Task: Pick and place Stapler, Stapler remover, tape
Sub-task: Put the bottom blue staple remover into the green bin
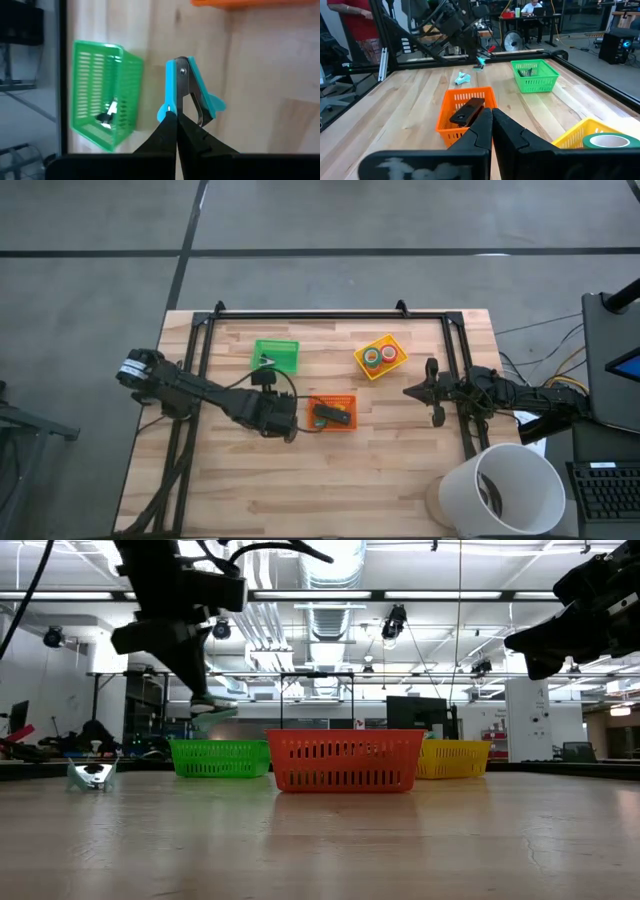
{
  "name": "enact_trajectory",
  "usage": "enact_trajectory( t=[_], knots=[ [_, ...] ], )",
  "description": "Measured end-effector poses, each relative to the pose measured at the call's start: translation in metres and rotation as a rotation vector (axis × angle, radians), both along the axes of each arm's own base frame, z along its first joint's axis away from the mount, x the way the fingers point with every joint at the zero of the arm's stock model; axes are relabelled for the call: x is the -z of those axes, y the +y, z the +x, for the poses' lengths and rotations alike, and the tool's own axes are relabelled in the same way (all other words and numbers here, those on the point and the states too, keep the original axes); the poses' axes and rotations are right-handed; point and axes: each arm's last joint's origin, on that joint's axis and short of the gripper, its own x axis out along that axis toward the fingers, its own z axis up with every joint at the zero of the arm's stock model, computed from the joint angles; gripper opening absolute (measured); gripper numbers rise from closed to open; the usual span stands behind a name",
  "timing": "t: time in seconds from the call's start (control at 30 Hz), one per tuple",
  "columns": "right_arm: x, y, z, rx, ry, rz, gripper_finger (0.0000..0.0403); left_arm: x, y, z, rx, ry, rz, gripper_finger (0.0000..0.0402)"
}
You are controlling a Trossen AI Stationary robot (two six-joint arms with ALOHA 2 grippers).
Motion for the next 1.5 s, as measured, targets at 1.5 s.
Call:
enact_trajectory(
  t=[1.5],
  knots=[
    [0.000,0.000,0.000,0.000,0.000,0.000,0.0008,0.020,0.095,0.006,-0.146,0.059,0.173,0.0009]
  ],
)
